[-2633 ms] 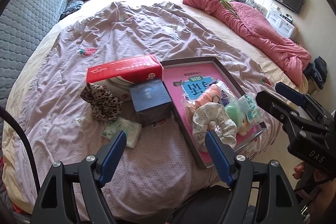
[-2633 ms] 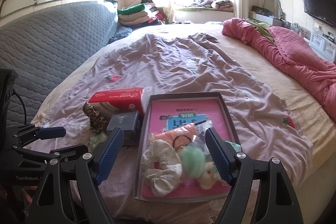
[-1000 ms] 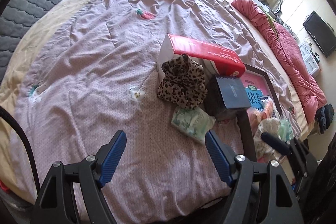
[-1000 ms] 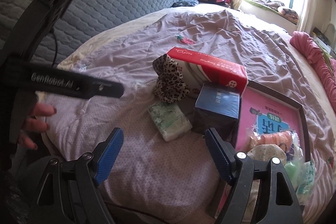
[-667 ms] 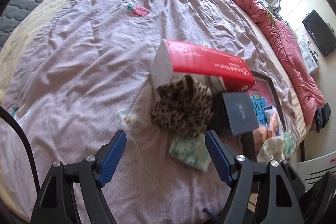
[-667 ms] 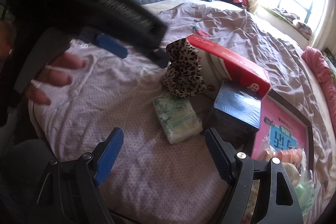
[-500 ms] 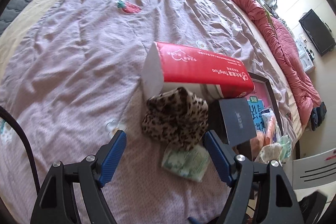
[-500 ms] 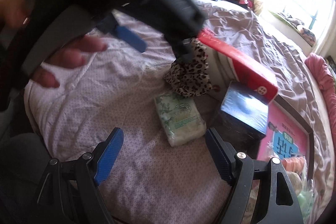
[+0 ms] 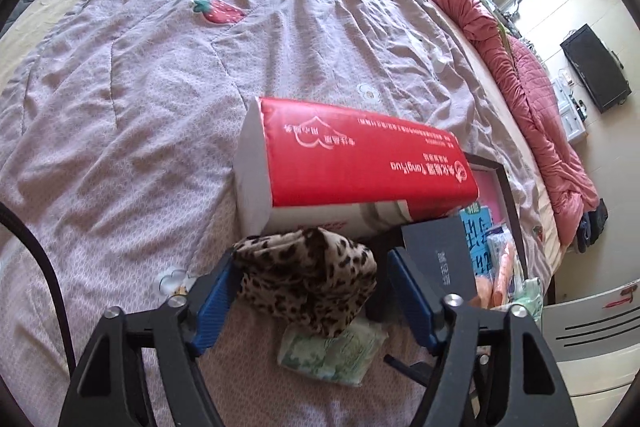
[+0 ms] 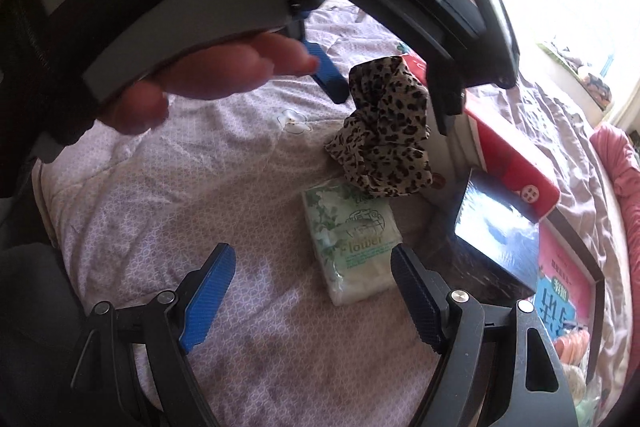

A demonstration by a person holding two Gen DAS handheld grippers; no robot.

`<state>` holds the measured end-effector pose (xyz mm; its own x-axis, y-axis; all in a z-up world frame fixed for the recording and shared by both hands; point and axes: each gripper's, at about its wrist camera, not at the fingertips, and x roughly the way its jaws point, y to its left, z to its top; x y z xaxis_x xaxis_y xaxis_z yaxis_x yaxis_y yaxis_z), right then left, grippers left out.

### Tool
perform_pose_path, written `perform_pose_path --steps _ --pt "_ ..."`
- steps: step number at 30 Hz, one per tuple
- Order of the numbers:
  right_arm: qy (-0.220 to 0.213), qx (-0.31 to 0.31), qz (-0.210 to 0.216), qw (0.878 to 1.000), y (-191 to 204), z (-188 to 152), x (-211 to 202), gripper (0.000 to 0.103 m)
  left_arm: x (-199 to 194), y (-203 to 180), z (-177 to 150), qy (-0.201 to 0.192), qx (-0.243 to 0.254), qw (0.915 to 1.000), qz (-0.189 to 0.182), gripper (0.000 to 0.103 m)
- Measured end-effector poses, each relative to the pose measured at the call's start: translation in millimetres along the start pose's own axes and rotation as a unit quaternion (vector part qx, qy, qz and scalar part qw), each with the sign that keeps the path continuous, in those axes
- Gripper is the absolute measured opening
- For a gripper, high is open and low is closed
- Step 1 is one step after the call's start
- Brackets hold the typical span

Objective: Organize soft objects
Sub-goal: 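Grasp the leopard scrunchie with the left tool while the right grasps the green tissue packet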

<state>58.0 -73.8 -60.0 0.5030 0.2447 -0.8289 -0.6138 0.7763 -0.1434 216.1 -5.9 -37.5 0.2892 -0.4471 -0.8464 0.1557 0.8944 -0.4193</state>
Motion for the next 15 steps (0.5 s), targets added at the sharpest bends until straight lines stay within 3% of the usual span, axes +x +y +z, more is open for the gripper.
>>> perform_pose_path --steps 6,11,15 --pt "0.008 -0.019 -0.016 1.000 2 4 10 0.081 5 8 1 0.004 -0.014 0.9995 -0.028 0.047" --pt "0.017 -0.025 -0.027 0.999 1 8 22 0.081 8 14 1 0.016 -0.020 0.9988 -0.043 0.021" --pt "0.024 -0.014 -0.034 0.999 -2 11 28 0.081 6 19 -2 0.014 -0.018 0.9984 -0.052 0.014"
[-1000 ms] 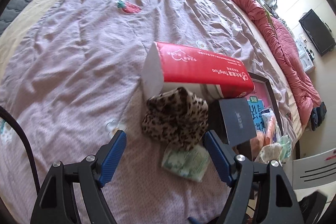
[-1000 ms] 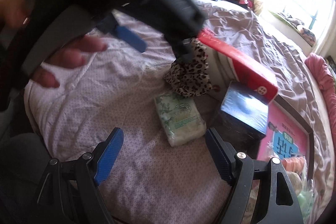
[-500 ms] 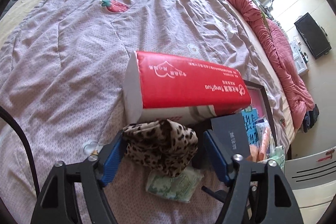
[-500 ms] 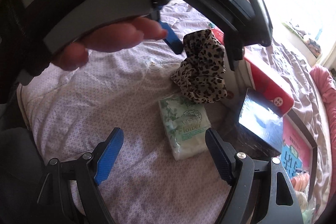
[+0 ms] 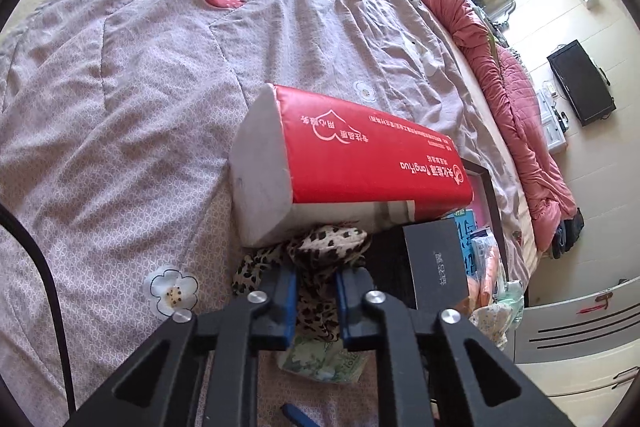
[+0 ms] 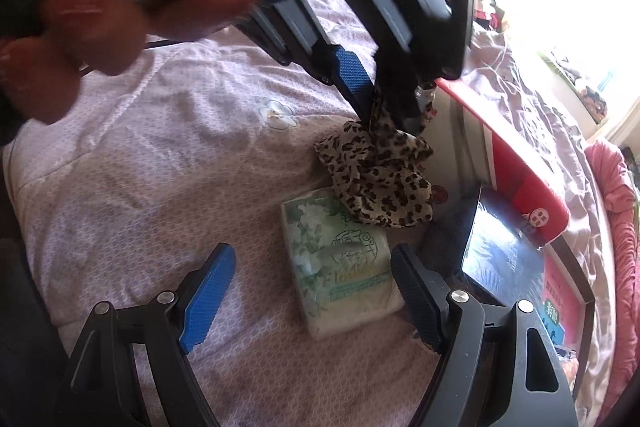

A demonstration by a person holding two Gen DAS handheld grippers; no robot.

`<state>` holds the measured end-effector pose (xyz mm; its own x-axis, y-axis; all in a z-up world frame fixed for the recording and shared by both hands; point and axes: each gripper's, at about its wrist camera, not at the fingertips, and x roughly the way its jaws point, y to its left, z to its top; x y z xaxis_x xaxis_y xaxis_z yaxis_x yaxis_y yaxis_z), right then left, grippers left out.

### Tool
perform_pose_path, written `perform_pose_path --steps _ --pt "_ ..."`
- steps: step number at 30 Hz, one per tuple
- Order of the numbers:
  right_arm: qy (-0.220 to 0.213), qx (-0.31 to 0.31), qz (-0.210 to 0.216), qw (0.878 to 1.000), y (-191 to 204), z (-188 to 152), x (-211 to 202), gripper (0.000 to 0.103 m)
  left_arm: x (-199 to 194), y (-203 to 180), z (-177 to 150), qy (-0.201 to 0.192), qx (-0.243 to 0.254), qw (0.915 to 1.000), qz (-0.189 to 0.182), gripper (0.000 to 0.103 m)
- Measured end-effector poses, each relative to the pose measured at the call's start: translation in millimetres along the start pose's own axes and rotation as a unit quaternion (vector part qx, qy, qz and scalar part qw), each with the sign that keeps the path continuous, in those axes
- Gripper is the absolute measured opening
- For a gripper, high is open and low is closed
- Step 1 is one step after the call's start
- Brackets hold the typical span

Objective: Organize soft objects
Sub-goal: 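Grasp the leopard scrunchie with the left tool while the right grasps the green tissue packet, then lift and carry the leopard scrunchie and tissue packet over the pink tray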

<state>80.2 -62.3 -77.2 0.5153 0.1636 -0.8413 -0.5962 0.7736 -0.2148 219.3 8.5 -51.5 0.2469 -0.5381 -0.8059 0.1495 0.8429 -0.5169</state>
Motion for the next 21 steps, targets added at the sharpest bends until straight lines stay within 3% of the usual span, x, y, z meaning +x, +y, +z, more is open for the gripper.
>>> perform_pose_path --steps 10,15,21 --pt "0.036 0.038 0.002 0.999 -14 11 23 0.079 -7 11 -4 -0.007 -0.005 1.0000 -0.002 0.012" --pt "0.049 0.084 0.021 0.995 -40 11 34 0.058 -9 15 -11 -0.007 -0.010 0.9999 -0.002 0.012" --pt "0.046 0.108 0.071 0.990 -50 9 27 0.057 -15 15 -24 -0.012 -0.004 0.9999 0.000 0.012"
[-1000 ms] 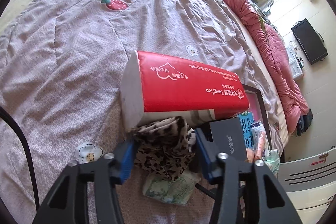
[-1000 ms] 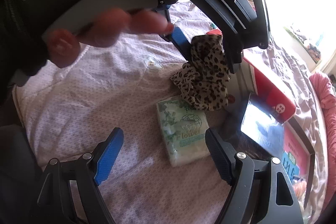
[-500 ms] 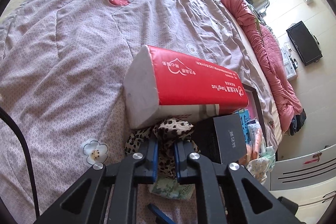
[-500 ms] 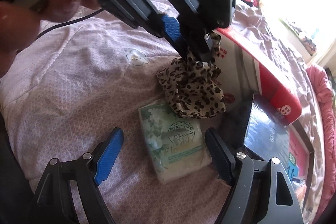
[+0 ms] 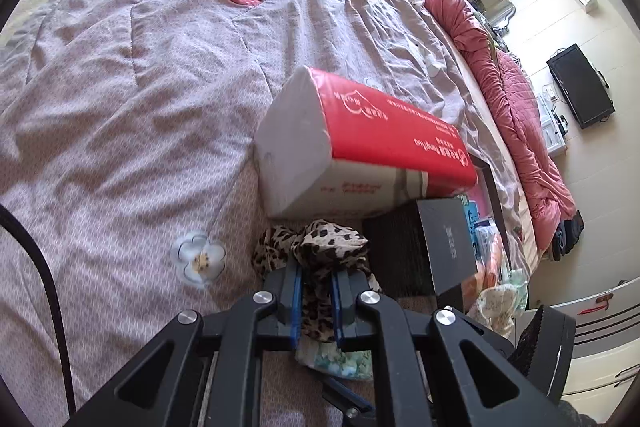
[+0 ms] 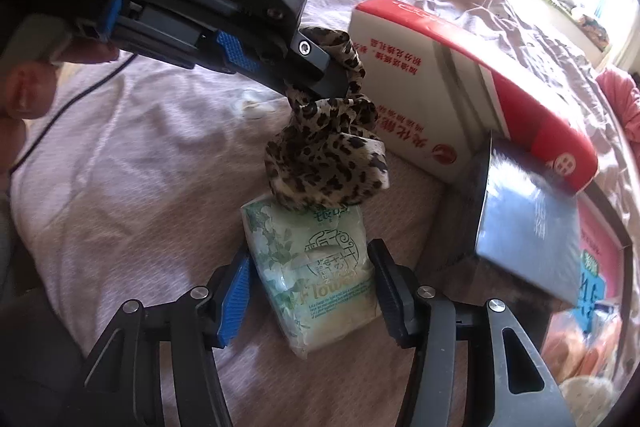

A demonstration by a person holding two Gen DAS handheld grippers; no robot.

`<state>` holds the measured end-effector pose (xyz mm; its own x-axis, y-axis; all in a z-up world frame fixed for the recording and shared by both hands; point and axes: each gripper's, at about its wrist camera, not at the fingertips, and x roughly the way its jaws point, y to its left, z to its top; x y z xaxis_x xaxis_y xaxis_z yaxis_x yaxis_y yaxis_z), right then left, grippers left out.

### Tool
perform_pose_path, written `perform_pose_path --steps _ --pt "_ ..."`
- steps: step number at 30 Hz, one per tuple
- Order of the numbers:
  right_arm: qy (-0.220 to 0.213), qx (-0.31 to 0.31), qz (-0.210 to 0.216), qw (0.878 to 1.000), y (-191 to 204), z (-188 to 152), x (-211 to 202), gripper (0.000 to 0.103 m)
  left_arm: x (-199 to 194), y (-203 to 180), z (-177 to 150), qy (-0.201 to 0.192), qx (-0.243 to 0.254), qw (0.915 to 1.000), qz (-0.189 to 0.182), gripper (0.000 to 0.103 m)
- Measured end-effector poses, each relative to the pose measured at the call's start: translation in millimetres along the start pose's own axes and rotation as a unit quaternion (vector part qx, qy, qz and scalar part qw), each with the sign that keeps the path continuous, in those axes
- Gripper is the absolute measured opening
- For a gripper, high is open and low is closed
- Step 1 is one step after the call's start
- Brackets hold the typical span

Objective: Organize soft objects
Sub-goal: 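Lift and carry the leopard scrunchie and tissue packet over the pink tray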

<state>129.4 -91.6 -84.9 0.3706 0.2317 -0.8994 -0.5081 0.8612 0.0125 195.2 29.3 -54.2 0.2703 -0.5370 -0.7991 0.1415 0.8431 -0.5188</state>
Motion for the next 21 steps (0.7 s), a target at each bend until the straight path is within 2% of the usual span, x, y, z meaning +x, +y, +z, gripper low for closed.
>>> perform_pose_path --steps 6,10,15,21 --pt "-0.012 0.063 0.064 0.996 -10 -11 -18 0.057 -9 -2 -14 -0.004 0.004 1.0000 -0.001 0.012" --pt "-0.006 0.081 0.062 0.995 -16 -16 -15 0.057 -12 -4 -16 -0.008 0.001 1.0000 0.002 0.012" --pt "0.010 0.063 0.054 0.996 -12 -12 -1 0.058 -18 -10 -19 -0.019 -0.001 0.9998 0.005 0.011" --pt "-0.004 0.058 0.045 0.997 -10 -11 -2 0.053 -32 -17 -20 -0.039 -0.005 0.9992 0.007 0.008"
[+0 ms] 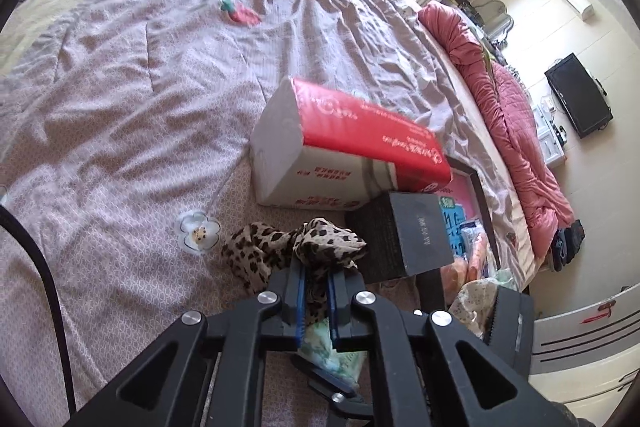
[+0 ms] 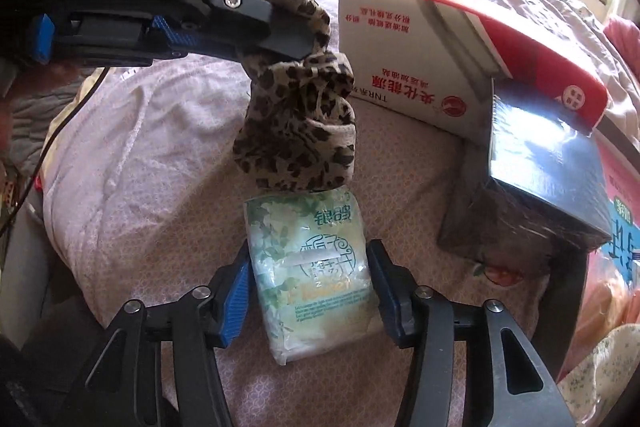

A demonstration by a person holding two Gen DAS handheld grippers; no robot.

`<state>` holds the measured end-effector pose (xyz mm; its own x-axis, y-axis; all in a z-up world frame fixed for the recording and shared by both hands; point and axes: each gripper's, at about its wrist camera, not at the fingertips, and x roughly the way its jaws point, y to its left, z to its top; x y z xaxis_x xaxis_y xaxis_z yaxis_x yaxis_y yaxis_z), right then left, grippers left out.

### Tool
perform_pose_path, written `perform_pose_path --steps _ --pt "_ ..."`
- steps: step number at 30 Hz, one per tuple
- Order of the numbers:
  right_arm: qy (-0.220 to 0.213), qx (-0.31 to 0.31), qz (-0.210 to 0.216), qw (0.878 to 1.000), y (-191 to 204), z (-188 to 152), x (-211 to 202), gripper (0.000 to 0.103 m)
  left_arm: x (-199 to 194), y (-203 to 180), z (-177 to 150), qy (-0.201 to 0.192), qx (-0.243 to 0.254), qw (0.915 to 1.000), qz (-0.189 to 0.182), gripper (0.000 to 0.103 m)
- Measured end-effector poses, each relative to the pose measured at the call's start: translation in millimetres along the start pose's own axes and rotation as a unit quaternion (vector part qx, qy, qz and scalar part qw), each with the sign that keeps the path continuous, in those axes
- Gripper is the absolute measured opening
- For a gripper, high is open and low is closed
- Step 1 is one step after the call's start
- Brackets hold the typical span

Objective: Organize soft objects
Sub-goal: 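Lift and carry the leopard scrunchie and tissue packet over the pink tray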

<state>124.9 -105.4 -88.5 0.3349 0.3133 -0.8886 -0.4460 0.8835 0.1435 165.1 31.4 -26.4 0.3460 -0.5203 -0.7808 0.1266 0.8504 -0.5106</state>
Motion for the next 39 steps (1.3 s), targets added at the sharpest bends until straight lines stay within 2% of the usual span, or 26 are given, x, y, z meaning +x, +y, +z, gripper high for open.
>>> perform_pose_path --steps 6,17,30,39 --pt "-0.047 0.029 0.004 0.998 -10 2 -43 0.053 -16 -17 9 -0.032 0.004 0.9995 -0.001 0.008" --pt "-0.106 0.094 -0.045 0.989 -63 2 -114 0.053 -29 -81 25 -0.073 0.029 0.9968 -0.014 0.008" --pt "-0.142 0.167 -0.085 0.972 -129 -41 -175 0.053 2 -162 12 -0.052 0.090 0.9946 -0.010 0.008" --pt "-0.166 0.233 -0.117 0.951 -178 -81 -213 0.053 20 -209 2 -0.038 0.127 0.9911 -0.014 0.008"
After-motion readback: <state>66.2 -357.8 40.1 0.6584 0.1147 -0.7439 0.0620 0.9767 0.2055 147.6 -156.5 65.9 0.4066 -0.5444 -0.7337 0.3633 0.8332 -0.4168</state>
